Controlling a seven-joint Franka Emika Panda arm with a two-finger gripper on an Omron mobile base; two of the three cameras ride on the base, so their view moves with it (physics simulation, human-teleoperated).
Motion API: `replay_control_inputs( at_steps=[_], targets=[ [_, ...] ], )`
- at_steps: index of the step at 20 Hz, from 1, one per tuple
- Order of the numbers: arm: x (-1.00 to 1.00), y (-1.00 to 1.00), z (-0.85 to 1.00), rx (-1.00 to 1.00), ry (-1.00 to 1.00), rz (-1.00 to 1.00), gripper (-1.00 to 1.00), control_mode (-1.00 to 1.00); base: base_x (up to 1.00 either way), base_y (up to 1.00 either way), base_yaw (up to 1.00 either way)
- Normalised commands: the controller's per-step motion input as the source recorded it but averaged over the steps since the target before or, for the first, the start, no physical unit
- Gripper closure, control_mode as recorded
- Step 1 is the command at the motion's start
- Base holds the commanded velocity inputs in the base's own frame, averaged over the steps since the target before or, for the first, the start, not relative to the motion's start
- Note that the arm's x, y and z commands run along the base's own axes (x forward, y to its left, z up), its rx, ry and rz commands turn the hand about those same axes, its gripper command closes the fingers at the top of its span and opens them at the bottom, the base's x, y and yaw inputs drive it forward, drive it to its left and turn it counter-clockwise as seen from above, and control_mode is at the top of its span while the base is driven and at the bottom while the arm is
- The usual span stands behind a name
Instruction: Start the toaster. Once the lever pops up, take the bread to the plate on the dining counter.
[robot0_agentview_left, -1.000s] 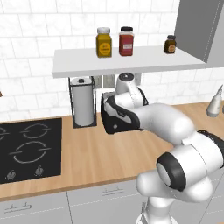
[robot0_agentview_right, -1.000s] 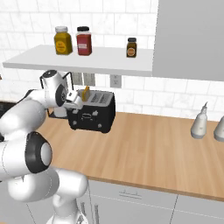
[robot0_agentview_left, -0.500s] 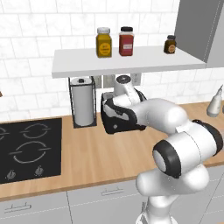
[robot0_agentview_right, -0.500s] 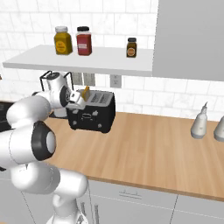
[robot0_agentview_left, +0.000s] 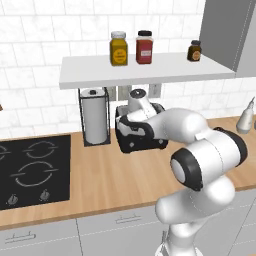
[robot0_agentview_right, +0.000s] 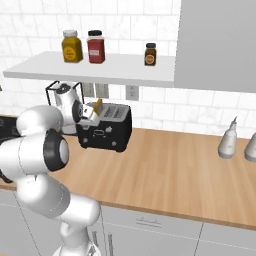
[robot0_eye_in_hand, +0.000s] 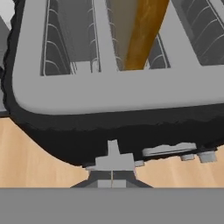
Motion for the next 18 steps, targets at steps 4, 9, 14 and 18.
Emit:
replay_control_inputs(
  at_steps=[4,9,14,18],
  targets=[
    [0.14,0.00,-0.17,0.00,0.00,0.00,1.00,-1.00,0.00,0.00,0.00],
    [0.06,0.00,-0.20,0.00,0.00,0.00,1.00,-1.00,0.00,0.00,0.00],
    [-0.01,0.00,-0.26,0.00,0.00,0.00,1.00,-1.00,0.00,0.00,0.00],
    [0.00,0.00,-0.30,0.00,0.00,0.00,1.00,-1.00,0.00,0.00,0.00]
  ],
)
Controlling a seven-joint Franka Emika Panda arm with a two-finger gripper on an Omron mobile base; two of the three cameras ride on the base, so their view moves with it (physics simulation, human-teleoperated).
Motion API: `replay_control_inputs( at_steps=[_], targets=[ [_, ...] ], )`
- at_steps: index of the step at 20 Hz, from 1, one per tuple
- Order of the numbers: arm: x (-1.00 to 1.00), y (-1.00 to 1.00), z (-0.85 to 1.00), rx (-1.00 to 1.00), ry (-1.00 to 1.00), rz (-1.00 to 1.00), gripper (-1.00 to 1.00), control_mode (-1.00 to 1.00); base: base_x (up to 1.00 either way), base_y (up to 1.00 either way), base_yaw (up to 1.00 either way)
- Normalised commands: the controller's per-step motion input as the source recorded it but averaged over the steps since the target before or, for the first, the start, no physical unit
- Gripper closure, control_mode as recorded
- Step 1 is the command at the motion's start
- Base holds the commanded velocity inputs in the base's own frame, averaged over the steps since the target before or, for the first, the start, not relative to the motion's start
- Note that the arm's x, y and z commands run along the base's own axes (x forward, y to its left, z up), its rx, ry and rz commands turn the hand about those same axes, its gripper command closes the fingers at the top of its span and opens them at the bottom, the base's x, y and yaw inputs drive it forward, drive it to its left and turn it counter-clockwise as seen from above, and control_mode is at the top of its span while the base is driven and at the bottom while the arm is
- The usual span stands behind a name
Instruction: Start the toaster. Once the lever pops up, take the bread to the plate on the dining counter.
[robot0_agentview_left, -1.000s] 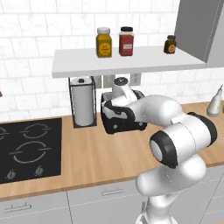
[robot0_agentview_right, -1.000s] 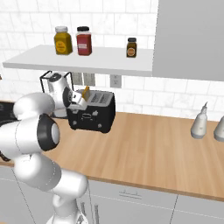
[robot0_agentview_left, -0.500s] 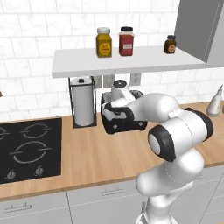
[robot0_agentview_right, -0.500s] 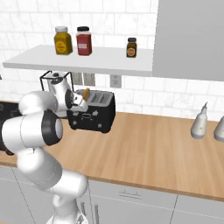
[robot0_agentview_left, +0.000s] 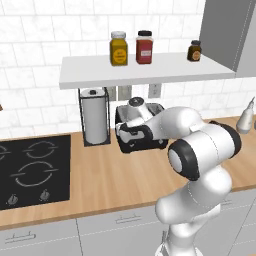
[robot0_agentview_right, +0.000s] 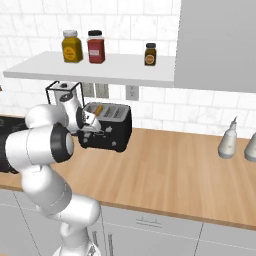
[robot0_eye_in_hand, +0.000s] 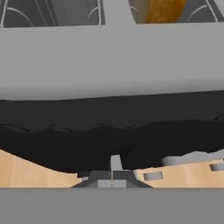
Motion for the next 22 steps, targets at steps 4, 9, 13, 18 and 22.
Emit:
replay_control_inputs(
  at_steps=[4,9,13,18,22],
  targets=[
    [0.00,0.00,-0.32,0.00,0.00,0.00,1.00,-1.00,0.00,0.00,0.00],
    [-0.13,0.00,-0.47,0.00,0.05,0.00,1.00,-1.00,0.00,0.00,0.00],
    [-0.10,0.00,-0.31,0.00,0.05,0.00,1.00,-1.00,0.00,0.00,0.00],
    [-0.15,0.00,-0.06,0.00,0.01,0.00,1.00,-1.00,0.00,0.00,0.00],
    [-0.46,0.00,0.31,0.00,-0.16,0.00,1.00,-1.00,0.00,0.00,0.00]
  ],
)
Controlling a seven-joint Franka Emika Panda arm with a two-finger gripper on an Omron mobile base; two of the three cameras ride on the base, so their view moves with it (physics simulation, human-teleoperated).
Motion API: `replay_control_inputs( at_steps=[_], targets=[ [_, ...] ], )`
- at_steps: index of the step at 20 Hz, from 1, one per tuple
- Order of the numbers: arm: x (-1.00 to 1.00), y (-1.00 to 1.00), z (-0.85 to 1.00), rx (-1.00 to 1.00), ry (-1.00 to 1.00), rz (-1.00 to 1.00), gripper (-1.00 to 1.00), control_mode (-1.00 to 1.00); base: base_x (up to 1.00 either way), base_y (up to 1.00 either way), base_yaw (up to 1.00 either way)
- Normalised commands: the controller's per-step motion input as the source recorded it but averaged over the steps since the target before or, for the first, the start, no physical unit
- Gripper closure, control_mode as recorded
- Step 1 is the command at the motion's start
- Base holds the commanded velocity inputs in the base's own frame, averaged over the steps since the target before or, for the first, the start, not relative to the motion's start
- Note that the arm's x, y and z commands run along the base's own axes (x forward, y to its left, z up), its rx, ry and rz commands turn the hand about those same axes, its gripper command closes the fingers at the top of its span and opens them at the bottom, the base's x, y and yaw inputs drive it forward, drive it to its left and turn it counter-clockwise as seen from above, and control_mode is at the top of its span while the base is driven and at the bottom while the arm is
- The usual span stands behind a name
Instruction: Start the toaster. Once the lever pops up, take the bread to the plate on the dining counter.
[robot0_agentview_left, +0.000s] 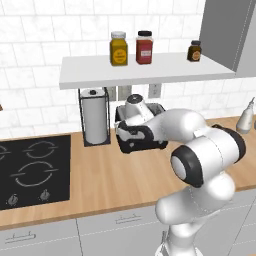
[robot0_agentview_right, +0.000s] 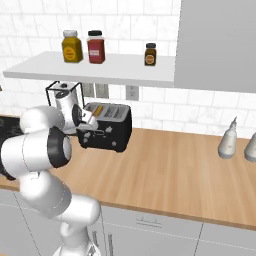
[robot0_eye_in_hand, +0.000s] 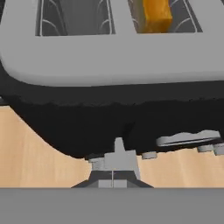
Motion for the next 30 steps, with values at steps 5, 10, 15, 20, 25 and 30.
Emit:
replay_control_inputs(
  at_steps=[5,10,15,20,25,30],
  targets=[
    [-0.47,-0.08,0.74,0.00,-0.21,0.00,1.00,-1.00,0.00,0.00,0.00],
    [-0.19,-0.14,0.89,0.00,-0.18,0.00,1.00,-1.00,0.00,0.00,0.00],
    [-0.27,-0.24,0.58,0.00,-0.17,0.01,1.00,-1.00,0.00,0.00,0.00],
    [-0.29,-0.09,0.31,0.00,-0.09,0.05,-1.00,-1.00,0.00,0.00,0.00],
    [-0.24,0.00,0.22,0.00,-0.02,0.12,-1.00,-1.00,0.00,0.00,0.00],
    [-0.58,-0.12,0.06,0.00,-0.10,0.20,-1.00,-1.00,0.00,0.00,0.00]
  ],
)
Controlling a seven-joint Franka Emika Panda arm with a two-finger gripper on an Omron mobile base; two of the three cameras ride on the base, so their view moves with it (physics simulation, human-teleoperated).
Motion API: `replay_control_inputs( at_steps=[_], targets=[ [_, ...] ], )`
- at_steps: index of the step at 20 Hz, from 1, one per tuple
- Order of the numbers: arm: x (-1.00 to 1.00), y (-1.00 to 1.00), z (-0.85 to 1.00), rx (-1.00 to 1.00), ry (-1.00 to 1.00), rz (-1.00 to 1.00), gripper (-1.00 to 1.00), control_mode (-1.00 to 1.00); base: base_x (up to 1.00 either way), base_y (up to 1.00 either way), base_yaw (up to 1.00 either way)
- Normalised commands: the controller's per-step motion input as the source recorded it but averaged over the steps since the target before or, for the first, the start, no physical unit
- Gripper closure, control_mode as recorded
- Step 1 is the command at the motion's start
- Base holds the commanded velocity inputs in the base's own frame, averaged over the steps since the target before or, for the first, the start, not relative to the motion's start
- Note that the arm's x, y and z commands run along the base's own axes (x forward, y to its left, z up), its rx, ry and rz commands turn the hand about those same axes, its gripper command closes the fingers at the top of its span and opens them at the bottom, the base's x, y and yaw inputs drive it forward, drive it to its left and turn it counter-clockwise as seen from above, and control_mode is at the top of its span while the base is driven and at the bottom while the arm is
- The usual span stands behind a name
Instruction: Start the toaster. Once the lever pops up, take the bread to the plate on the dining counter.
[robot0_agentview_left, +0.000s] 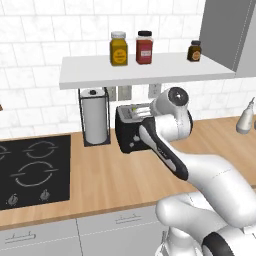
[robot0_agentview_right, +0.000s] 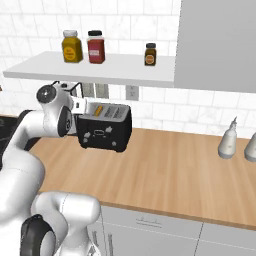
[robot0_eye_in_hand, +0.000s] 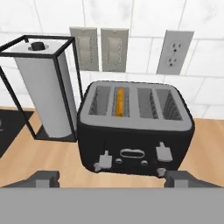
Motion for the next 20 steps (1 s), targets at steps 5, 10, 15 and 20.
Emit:
replay_control_inputs(
  at_steps=[5,10,15,20],
  targets=[
    [-0.11,-0.01,0.00,-0.03,-0.09,0.03,-1.00,-1.00,0.00,0.00,0.00],
    [0.11,0.00,0.00,-0.01,-0.04,-0.03,-1.00,-1.00,0.00,0.00,0.00],
    [0.25,0.00,0.00,0.00,-0.05,-0.06,-1.00,-1.00,0.00,0.00,0.00],
    [0.28,0.00,0.08,0.03,0.00,0.00,-1.00,-1.00,0.00,0.00,0.00]
  ],
)
